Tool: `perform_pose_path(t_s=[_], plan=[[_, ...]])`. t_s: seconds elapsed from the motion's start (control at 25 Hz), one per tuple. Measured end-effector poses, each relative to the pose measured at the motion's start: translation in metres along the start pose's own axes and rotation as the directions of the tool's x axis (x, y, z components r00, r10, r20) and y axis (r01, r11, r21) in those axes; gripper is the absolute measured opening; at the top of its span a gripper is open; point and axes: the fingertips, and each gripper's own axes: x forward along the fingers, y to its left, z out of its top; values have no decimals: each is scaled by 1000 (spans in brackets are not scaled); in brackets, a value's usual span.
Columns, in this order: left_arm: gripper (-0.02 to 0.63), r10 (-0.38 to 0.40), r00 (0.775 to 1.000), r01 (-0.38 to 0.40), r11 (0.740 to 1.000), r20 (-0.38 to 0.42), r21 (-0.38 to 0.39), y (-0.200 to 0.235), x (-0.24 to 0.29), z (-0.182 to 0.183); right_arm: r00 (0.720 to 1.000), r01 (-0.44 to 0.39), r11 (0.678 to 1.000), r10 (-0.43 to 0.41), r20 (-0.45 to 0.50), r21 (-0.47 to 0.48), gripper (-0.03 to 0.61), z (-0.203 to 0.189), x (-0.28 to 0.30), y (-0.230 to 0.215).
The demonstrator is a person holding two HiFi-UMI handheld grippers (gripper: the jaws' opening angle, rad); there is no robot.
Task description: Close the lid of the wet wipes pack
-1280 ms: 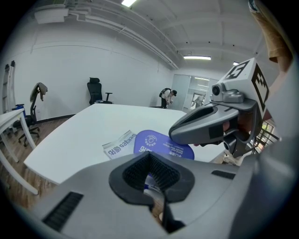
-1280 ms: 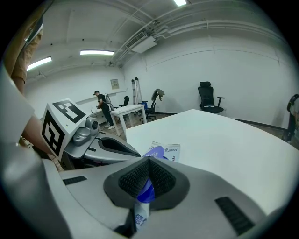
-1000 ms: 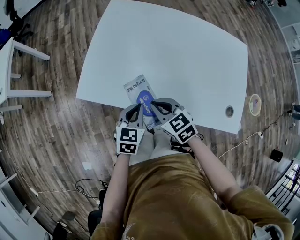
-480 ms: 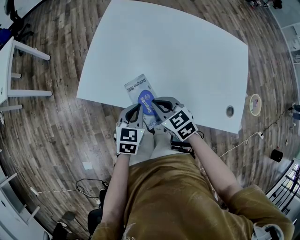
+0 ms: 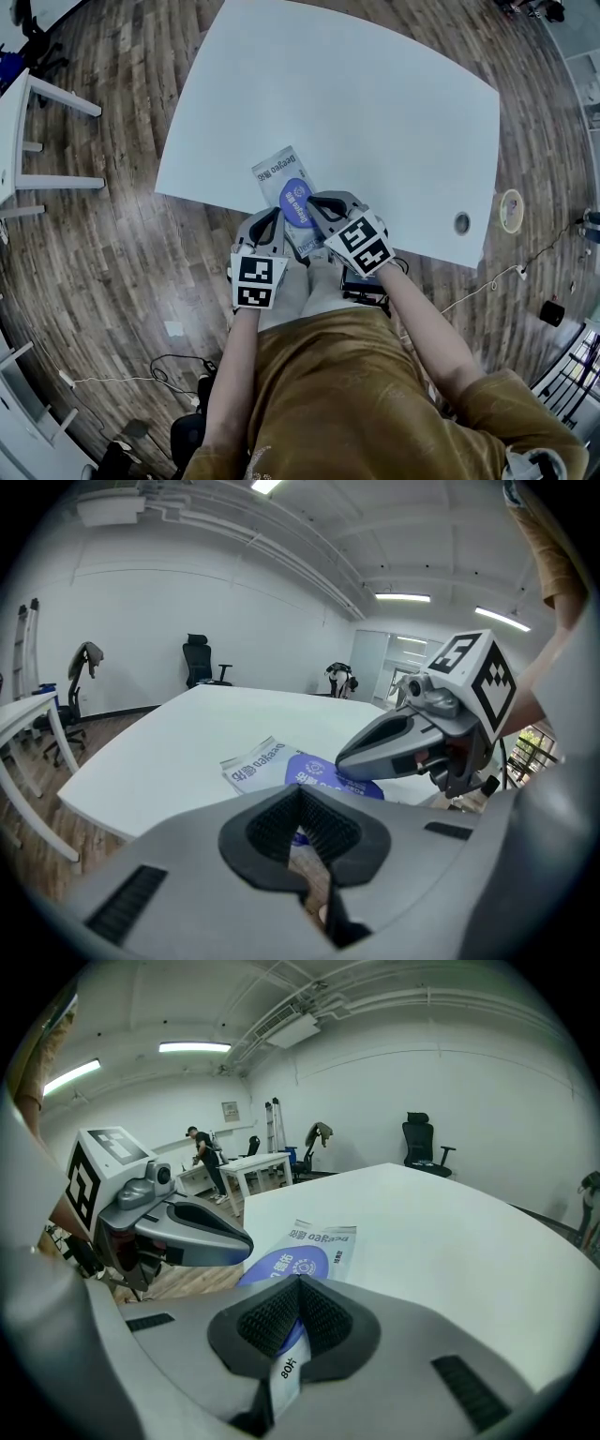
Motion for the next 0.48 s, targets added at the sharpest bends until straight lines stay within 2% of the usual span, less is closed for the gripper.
perform_pose_path(t_s=[0.48], plan=[[-3, -2, 1000, 2, 1000, -7, -9, 5, 2, -3, 998, 12, 999, -14, -56, -34, 6, -11, 11, -1]])
